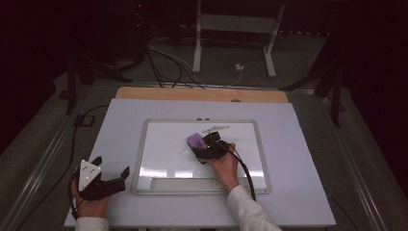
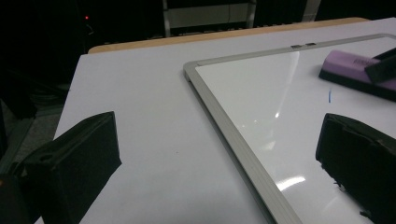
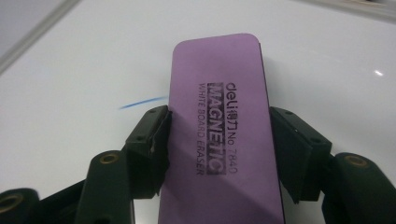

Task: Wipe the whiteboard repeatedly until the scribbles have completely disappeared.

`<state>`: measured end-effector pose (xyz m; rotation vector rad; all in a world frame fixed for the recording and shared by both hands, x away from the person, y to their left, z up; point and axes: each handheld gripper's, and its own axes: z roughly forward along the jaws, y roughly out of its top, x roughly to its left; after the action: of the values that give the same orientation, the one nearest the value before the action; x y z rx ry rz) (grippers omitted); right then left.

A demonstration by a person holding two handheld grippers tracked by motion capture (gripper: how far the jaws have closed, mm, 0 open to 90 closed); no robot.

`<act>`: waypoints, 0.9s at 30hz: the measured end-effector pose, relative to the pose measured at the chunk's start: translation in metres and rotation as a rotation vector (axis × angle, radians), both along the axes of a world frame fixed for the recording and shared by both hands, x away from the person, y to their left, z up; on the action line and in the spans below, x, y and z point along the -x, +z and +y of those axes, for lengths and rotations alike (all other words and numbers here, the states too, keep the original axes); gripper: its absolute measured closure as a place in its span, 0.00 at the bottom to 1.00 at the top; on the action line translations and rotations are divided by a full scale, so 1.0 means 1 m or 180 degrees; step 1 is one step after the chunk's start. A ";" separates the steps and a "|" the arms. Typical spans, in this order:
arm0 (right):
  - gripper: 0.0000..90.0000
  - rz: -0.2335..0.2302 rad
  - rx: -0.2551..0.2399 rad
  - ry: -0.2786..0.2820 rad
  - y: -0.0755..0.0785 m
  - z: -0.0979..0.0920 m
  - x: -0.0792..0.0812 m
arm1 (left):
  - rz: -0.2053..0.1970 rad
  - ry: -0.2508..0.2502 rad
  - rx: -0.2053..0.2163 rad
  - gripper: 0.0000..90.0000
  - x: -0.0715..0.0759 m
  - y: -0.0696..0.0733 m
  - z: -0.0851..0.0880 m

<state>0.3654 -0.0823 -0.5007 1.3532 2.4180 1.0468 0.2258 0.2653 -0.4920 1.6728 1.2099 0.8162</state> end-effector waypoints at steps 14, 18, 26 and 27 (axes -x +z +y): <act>0.46 0.0024 0.0042 -0.0244 0.001 -0.007 -0.009 | 0.0010 -0.0008 0.0000 0.01 -0.001 0.000 -0.001; 0.46 0.0035 0.0005 0.0079 0.001 0.012 0.002 | 0.0002 -0.0005 0.0000 0.01 0.000 0.000 -0.001; 0.46 0.0014 0.0069 -0.0062 0.001 0.002 -0.006 | -0.0006 0.0005 0.0019 0.01 0.001 0.000 0.001; 0.46 0.0002 0.0077 -0.0157 0.001 -0.002 -0.009 | -0.0007 0.0003 0.0022 0.01 0.001 0.000 0.001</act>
<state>0.3743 -0.0846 -0.4993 1.3982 2.3770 1.0021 0.2253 0.2665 -0.4920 1.6656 1.2108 0.8133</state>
